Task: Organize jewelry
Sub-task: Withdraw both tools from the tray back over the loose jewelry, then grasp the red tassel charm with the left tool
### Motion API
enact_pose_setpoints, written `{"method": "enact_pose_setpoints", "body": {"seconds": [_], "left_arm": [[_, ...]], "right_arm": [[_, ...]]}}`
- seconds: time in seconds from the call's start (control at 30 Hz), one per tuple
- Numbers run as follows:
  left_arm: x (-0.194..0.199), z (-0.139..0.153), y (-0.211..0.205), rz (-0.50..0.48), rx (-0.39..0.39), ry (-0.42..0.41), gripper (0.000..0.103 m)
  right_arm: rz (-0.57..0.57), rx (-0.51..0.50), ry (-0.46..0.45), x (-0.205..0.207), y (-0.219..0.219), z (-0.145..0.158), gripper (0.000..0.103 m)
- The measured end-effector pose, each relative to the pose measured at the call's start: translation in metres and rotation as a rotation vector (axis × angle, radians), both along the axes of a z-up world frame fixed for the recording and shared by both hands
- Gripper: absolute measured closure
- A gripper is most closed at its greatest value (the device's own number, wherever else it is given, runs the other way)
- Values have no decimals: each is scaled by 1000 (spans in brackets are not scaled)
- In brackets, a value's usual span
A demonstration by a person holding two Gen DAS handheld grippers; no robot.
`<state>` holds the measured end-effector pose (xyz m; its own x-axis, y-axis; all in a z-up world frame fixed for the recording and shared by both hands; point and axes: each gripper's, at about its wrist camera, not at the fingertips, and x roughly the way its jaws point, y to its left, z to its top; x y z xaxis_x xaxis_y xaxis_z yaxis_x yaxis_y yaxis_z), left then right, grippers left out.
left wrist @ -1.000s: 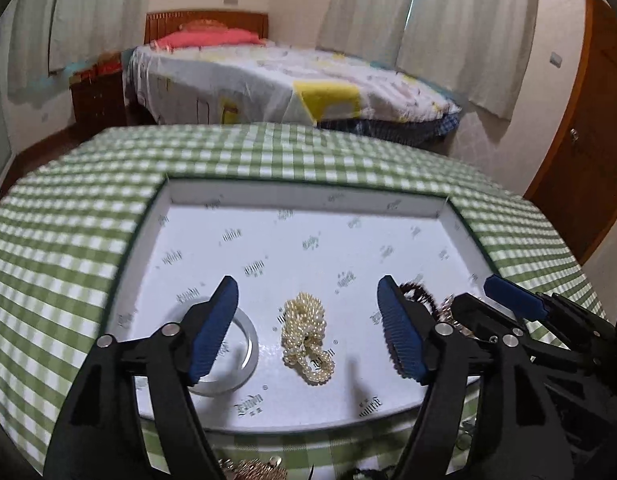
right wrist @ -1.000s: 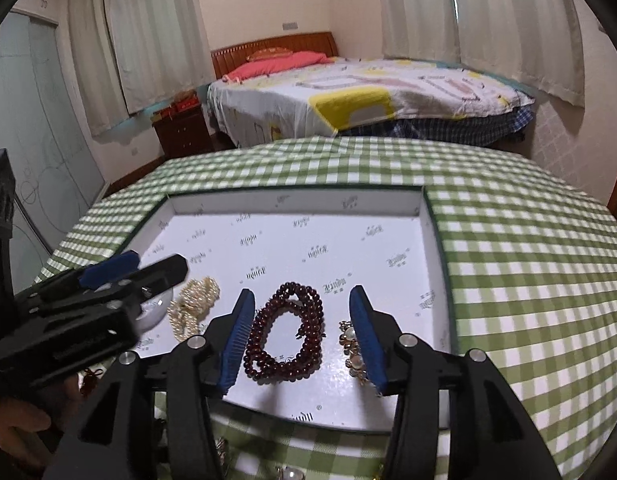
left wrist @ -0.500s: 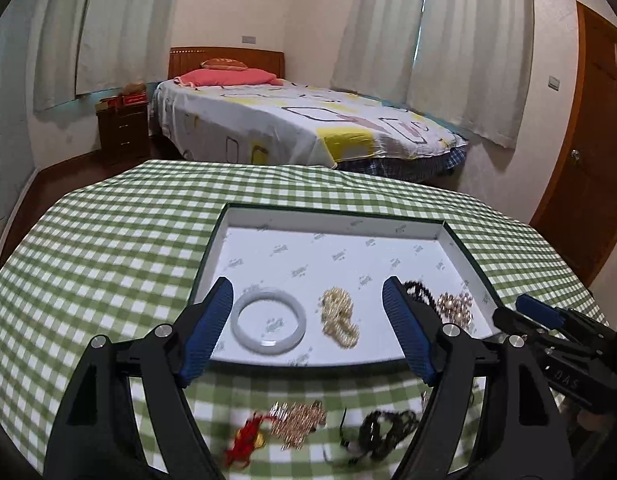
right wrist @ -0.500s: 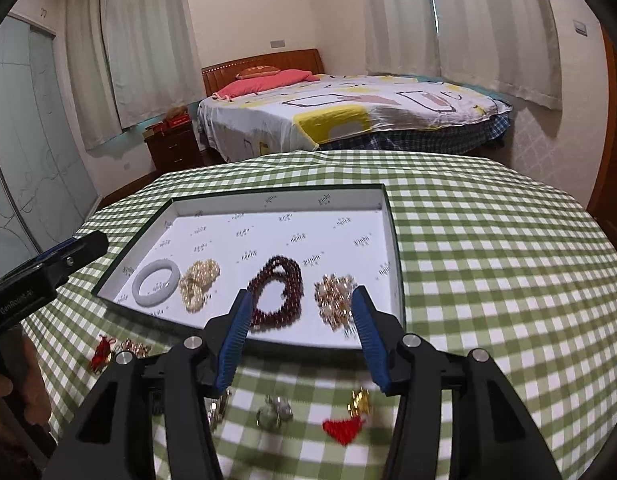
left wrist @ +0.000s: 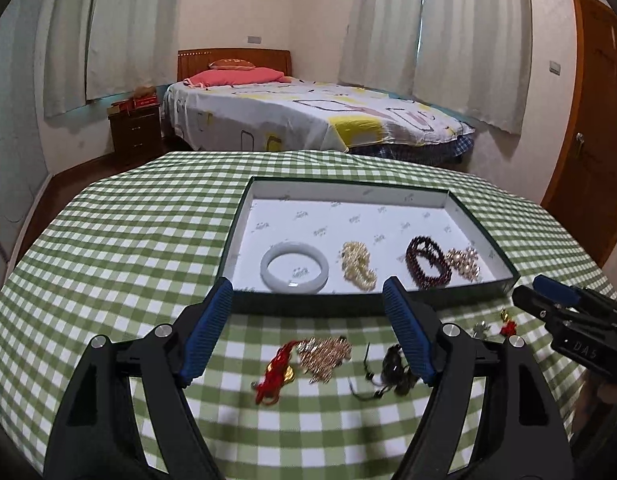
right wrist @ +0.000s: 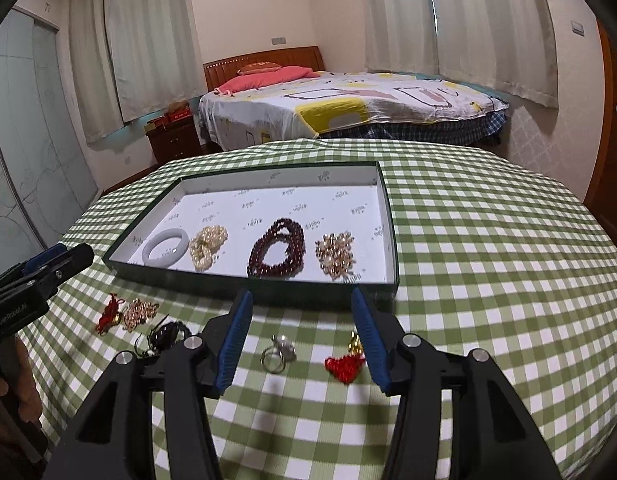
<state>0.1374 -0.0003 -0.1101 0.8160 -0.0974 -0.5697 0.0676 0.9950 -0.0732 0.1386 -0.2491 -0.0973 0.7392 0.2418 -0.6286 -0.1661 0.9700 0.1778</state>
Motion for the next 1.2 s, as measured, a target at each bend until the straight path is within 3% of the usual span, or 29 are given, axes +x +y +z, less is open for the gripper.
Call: {"method": "enact_pose_setpoints", "body": {"seconds": [0.7, 1.0, 1.2], "left_arm": [[-7, -45, 22, 53, -4, 136, 28], [4, -56, 23, 51, -11, 192, 46], [9, -65, 19, 32, -3, 226, 65]], "right_arm": [[19, -12, 34, -13, 6, -18, 52], [26, -13, 49, -11, 9, -23, 52], [26, -15, 57, -10, 9, -26, 52]]}}
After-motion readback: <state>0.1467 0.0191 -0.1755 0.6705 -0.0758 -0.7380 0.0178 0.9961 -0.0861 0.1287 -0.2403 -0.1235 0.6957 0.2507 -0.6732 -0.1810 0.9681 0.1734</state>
